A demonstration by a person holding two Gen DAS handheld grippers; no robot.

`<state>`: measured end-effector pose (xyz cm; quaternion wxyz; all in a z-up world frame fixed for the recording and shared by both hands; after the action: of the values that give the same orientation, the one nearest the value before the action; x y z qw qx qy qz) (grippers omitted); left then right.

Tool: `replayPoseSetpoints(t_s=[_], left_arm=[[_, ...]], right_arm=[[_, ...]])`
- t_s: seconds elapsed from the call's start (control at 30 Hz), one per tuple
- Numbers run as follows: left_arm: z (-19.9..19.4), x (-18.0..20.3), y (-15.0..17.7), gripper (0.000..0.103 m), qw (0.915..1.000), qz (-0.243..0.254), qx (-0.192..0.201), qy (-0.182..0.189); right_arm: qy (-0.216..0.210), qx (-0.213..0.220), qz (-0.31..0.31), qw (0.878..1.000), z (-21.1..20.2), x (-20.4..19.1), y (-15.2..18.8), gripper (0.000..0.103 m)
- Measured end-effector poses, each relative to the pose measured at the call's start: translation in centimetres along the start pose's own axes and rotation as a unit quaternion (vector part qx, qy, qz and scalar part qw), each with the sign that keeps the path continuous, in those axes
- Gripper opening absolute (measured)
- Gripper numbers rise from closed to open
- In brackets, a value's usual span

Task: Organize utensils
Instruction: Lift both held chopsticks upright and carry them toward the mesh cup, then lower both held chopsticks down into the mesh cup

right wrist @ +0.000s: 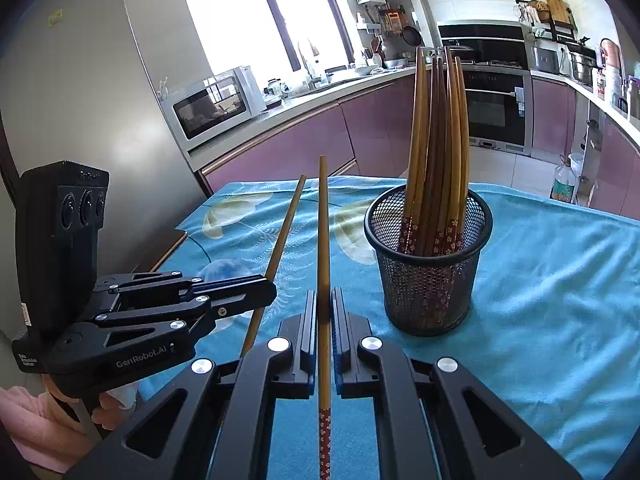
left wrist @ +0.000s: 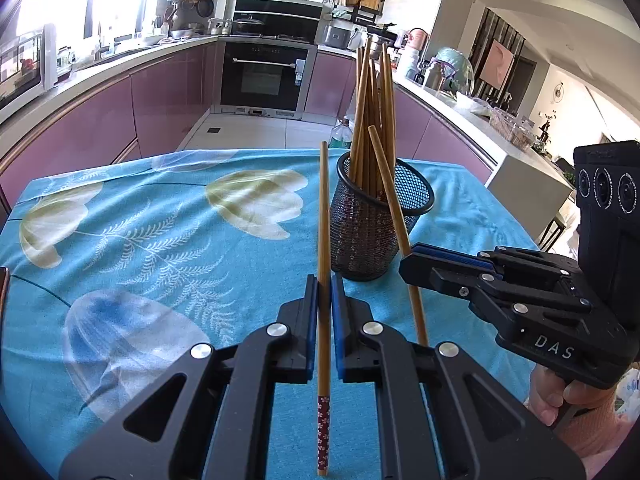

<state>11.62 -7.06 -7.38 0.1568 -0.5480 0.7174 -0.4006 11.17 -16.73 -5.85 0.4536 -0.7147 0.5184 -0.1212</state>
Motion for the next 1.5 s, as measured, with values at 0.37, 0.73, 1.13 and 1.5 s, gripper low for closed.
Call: replayPoseSetpoints(t_s=[0.37, 0.73, 1.13, 1.5], left_arm=[[-1.0, 0.4, -0.5, 0.007, 0.9999, 0.001, 0.011, 0.008], [-2.0, 0.7, -0.9, 0.007, 0.9997, 0.001, 0.021, 0.016], [-2.3, 1.3, -1.9, 0.007, 0.9993, 0.008, 0.031, 0.021], [-2.3, 1.4, -2.3, 0.007, 0.9991, 0.01, 0.036, 0.021]], right_arm=[[-0.001, 0.016, 0.0, 1.0, -1.1, -0.1, -0.4, 0.006], [0.003, 0.032, 0.002, 0.999, -2.3, 0.5, -1.1, 0.006], [0.007, 0.047, 0.001, 0.999, -3.1, 0.7, -1.9, 0.006], [0.013, 0.06, 0.001, 0.998, -4.0, 1.2, -2.7, 0.006]])
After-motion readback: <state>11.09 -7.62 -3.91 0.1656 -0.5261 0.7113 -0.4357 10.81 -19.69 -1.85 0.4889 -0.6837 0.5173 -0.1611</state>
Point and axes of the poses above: each gripper's, at about its wrist camera, not at the fingertips, and z roughly the way its jaws point, x to its right, y to its underside, the point moved 5 cm from there along z, roughly the way its jaws point, and after that the axes turned 3 degrees about x, right-handed, at the moved point
